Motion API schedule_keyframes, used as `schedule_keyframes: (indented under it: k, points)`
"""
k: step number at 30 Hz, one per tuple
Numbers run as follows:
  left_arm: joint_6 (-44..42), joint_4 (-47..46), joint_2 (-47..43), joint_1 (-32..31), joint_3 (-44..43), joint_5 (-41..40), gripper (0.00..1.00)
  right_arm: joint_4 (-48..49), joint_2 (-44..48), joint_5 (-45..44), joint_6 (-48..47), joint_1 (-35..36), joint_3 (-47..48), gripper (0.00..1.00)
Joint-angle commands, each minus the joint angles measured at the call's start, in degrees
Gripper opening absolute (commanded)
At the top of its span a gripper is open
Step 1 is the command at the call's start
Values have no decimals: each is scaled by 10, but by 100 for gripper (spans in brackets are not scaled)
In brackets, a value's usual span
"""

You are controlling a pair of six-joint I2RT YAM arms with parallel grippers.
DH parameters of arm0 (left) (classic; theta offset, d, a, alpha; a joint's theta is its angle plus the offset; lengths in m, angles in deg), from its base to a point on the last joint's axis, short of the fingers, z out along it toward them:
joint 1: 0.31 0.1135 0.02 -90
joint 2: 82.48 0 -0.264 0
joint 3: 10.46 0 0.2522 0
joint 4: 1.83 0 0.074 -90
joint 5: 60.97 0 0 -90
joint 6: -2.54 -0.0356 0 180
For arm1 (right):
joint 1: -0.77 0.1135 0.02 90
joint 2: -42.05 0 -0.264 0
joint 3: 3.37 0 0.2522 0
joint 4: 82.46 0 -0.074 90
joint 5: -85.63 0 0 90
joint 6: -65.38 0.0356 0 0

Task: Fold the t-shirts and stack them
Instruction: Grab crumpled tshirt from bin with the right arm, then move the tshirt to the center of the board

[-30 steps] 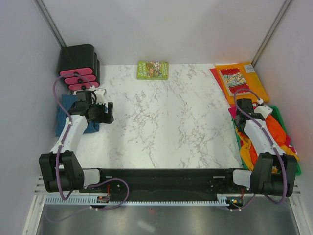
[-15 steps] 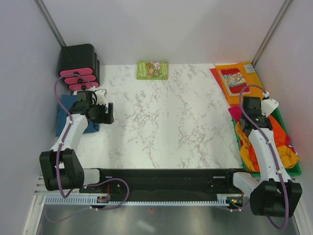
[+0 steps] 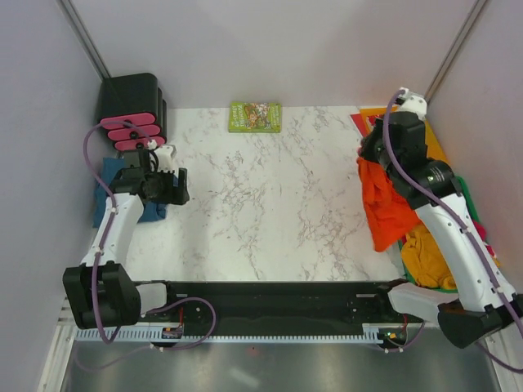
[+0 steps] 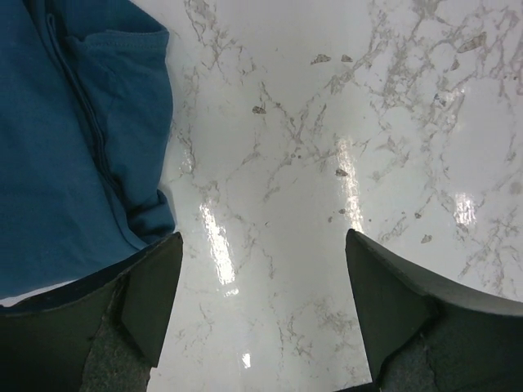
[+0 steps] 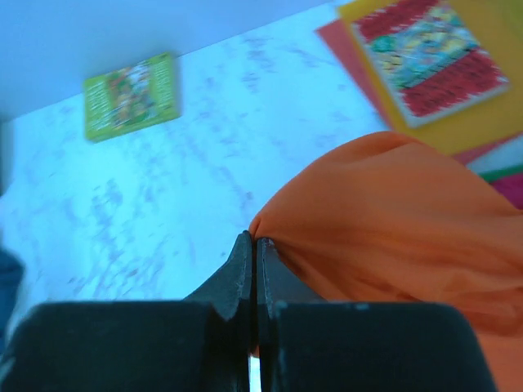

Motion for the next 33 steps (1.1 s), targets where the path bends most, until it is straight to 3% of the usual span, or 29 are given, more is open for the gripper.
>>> schedule_keyframes:
  k: [1,4,8,10,12,16,22,30,31,32,33]
  points:
    - [20,36,-42,3,-67,35,87,8,-79,21,-42,108,143,0]
    - [29,52,-56,3,-99,48,87,-22,-180,3,-67,196,300,0]
    - [35,66,-87,3,-129,55,87,-82,-326,-15,-106,299,584,0]
    - [35,73,-103,2,-133,51,88,-84,-367,-20,-108,327,618,0]
    - [32,78,-112,3,-129,38,88,-74,-356,-26,-98,331,573,0]
    - [20,84,-140,2,-104,13,88,0,-289,-29,-76,331,320,0]
    - [26,79,-153,3,-56,2,88,44,-196,-53,-25,331,47,0]
    - [25,55,-143,2,-19,10,90,25,-151,-123,28,276,-99,0]
    - [19,54,-141,3,-18,10,90,24,-148,-121,32,266,-104,7]
    - [16,53,-138,3,-15,12,90,24,-147,-117,29,255,-107,28]
    - [13,54,-135,3,-13,14,91,23,-148,-112,26,253,-107,36]
